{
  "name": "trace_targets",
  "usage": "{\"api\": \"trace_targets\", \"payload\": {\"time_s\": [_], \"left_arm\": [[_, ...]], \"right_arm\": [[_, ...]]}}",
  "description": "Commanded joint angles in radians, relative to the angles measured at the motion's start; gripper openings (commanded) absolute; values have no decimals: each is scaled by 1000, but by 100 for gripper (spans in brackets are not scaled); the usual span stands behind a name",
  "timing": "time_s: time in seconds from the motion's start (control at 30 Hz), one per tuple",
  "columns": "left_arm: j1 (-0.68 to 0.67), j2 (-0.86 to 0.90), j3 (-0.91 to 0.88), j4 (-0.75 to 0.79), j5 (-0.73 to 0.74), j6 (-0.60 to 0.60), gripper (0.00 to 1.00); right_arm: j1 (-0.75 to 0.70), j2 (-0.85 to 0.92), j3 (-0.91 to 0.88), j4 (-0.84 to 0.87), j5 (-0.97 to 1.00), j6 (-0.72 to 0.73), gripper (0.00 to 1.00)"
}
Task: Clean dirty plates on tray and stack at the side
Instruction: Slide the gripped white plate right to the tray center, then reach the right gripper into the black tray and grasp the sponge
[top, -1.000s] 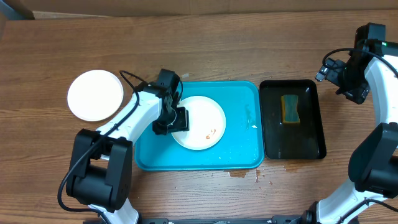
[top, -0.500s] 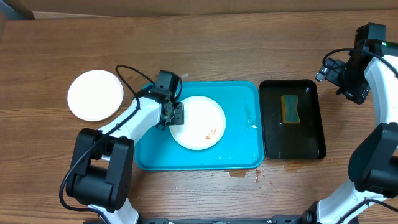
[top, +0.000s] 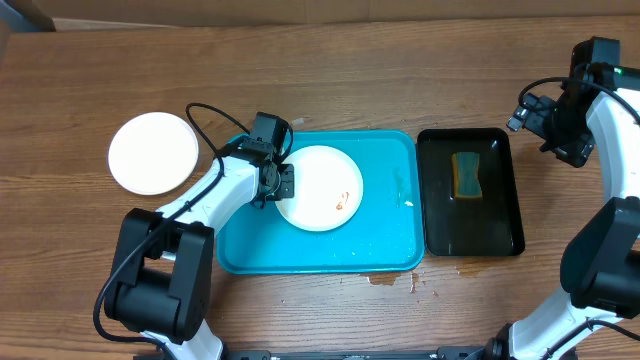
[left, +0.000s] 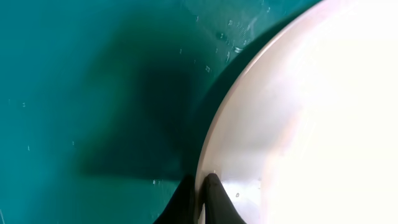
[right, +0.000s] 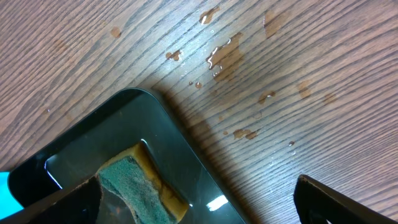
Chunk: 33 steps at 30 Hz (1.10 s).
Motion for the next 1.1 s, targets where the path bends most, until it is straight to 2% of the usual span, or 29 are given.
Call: {"api": "trace_targets", "payload": {"time_s": [0.0,0.07,0.1,0.13,0.17,0.27,0.4,0.5,0.6,0.73,0.83,1.07], "left_arm": [[5,25,-16,-54,4,-27,4],[14,24,-6,-70,35,-26,8],[21,24,-2,-74,55,-25,20],[26,24,-1,-75,69,-24,43],[32,24,0,-72,78,-21,54],[46,24,0,-43,82,-13,54],[53,24,0,-3,86,-13,40],[53,24,1,-4,86,-13,33],[53,24,0,-5,86,-13,33],[53,24,0,-6,86,-13,33],[53,24,1,-6,86,-2,34],[53,24,1,-7,85,-2,38]], "right_arm": [[1,-25,10,2,-5,4,100],[1,-25,10,11,-24,5,100],[1,-25,10,18,-56,5,100],[1,-25,10,10,-110,4,100],[1,-25,10,-20,-172,4,100],[3,-25,10,-56,-236,3,100],[40,-25,10,-135,-240,-60,89],[91,-25,-3,-213,-177,-91,88],[156,-24,-60,-223,-102,-82,89],[211,-24,-167,-123,-98,-79,90],[226,-24,-238,-35,-78,-79,100],[228,-24,-401,198,-79,-79,99]]}}
